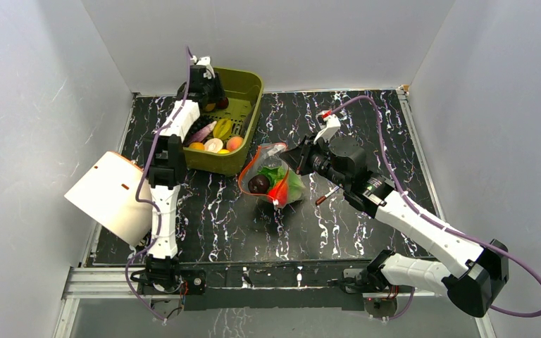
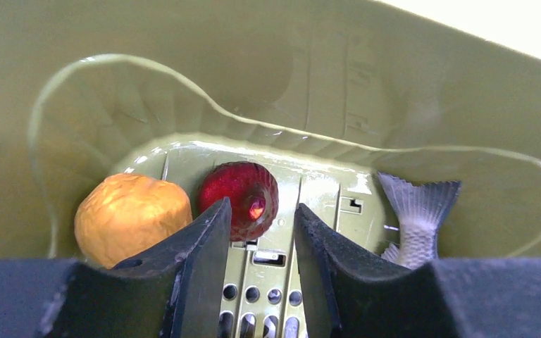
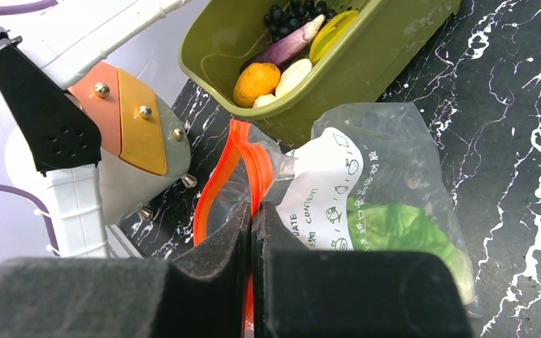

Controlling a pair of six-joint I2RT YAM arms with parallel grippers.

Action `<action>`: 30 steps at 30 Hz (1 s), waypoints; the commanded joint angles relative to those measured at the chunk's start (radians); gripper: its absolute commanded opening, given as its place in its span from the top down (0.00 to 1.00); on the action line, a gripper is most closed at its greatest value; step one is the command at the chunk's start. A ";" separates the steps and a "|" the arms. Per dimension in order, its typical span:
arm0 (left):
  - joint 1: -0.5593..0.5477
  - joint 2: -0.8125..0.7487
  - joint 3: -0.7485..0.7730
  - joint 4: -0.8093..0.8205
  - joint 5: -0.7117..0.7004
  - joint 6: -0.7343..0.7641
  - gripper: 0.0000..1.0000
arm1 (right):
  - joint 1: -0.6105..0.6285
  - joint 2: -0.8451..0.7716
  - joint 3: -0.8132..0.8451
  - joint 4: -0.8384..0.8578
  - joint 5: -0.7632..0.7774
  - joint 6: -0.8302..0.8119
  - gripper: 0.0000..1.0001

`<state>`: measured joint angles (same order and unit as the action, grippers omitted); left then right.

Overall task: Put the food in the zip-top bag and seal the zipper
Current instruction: Pick up the fake fruit from the bin.

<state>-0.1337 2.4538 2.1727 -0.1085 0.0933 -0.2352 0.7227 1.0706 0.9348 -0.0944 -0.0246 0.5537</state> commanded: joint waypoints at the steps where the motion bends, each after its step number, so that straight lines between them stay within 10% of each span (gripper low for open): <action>1: 0.001 0.021 0.059 0.009 0.026 -0.013 0.64 | 0.002 -0.034 0.041 0.094 0.017 -0.008 1.00; 14: -0.001 -0.102 -0.070 0.085 0.028 -0.020 0.99 | 0.003 -0.044 0.036 0.093 0.020 -0.012 1.00; 30: -0.007 -0.420 -0.420 0.145 0.067 -0.082 1.00 | 0.003 -0.071 0.014 0.079 0.046 -0.005 1.00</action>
<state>-0.1345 2.1605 1.8072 0.0013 0.1364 -0.2920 0.7227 1.0351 0.9348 -0.0956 -0.0048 0.5514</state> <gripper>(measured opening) 0.097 0.009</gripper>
